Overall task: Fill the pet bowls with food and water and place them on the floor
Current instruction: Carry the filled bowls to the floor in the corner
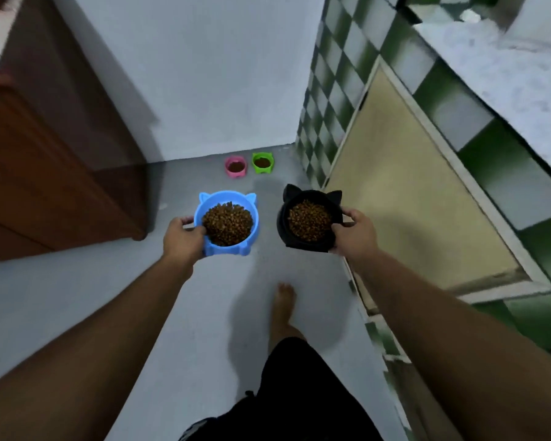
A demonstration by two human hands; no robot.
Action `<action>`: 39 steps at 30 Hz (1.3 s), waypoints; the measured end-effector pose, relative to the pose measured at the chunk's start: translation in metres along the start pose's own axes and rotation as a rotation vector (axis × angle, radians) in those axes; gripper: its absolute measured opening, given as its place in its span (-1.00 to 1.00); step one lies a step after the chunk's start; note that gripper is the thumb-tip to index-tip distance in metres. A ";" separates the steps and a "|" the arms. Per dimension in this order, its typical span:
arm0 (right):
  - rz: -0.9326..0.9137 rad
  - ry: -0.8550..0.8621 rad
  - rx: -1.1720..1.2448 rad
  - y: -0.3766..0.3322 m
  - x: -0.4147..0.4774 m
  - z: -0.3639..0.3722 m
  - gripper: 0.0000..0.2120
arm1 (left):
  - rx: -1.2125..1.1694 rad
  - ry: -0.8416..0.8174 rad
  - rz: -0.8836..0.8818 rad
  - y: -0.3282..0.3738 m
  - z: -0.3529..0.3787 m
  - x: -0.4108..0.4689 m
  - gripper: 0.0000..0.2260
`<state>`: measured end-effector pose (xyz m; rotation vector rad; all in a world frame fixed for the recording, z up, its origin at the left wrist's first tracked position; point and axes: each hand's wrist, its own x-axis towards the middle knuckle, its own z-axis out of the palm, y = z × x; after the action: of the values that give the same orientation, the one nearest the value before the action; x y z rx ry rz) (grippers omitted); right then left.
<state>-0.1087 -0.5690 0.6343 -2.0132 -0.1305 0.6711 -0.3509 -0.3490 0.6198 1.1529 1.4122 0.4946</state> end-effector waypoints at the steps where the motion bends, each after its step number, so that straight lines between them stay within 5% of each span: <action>1: 0.002 -0.023 -0.008 -0.005 0.027 0.013 -0.54 | -0.005 0.022 -0.019 0.000 0.006 0.022 -0.73; 11: 0.102 -0.107 -0.089 -0.020 0.296 0.129 -0.60 | -0.006 0.147 -0.143 -0.002 0.118 0.257 -0.73; 26: 0.162 -0.140 -0.117 0.185 0.647 0.371 -0.58 | 0.091 0.196 -0.164 -0.213 0.302 0.644 -0.81; 39: 0.021 -0.125 -0.357 0.240 0.764 0.425 -0.56 | 0.234 0.295 -0.021 -0.259 0.350 0.743 -0.81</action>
<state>0.2752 -0.0926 -0.0342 -2.3132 -0.3236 0.8338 0.0112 0.0584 -0.0466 1.2880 1.7719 0.5097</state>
